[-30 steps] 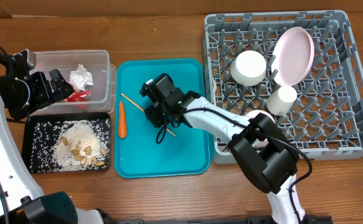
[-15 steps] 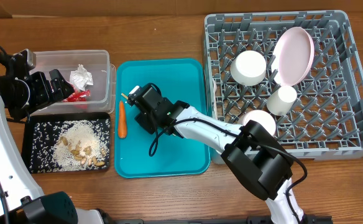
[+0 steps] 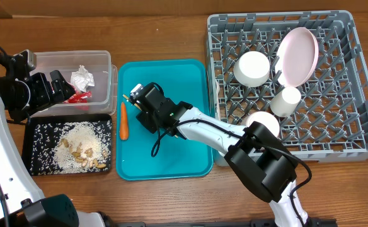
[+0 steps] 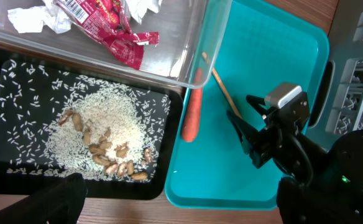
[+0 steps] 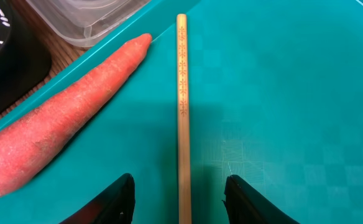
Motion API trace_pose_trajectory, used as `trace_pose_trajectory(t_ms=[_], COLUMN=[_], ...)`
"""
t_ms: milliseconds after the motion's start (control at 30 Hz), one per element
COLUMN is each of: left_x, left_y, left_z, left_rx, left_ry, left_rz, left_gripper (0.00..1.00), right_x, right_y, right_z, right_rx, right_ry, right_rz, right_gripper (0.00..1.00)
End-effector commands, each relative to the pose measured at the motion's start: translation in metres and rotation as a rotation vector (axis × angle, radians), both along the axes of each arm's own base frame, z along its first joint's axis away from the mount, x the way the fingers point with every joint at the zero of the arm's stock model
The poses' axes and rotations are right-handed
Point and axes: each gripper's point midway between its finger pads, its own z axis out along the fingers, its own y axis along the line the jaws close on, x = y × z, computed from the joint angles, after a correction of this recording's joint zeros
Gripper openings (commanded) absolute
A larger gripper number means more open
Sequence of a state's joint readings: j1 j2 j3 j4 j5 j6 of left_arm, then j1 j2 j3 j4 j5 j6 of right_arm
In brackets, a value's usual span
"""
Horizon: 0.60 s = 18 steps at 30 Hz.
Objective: Sort waste into correct bins and load items into the dishwasher
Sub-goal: 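Lower the right gripper onto the wooden chopstick and grasp it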
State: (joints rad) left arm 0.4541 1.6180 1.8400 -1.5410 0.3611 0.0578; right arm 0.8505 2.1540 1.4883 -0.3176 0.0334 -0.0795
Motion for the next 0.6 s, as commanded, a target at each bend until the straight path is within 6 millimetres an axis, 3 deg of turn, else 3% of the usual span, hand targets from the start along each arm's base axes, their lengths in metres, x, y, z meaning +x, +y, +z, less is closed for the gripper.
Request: trace_pose_trajectory(t_ms=[0,200,333,500,567], left_x=[0.001,0.001,0.001,0.001,0.001], left_y=[0.003,0.003,0.003,0.003,0.003], left_z=[0.006,0.006,0.006,0.006,0.006], left_rx=[0.012,0.012,0.012,0.012,0.012], left_ry=[-0.016,-0.016,-0.016,-0.016,-0.016], left_rz=[0.01,0.01,0.01,0.01,0.01], left_gripper=[1.0,1.0,1.0,1.0,1.0], right_x=[0.001,-0.004,-0.004,-0.005,-0.006], right_y=[-0.001,-0.001,-0.001,-0.002,-0.003], right_z=[-0.015,-0.034,-0.034,-0.034,-0.035], right_rx=[-0.022,-0.036,-0.036,-0.039,-0.043], right_ry=[0.012,0.048,0.048,0.051,0.055], right_rz=[0.003,0.015,0.015,0.015,0.015], right_gripper=[0.5,0.51,0.5,0.31,0.28])
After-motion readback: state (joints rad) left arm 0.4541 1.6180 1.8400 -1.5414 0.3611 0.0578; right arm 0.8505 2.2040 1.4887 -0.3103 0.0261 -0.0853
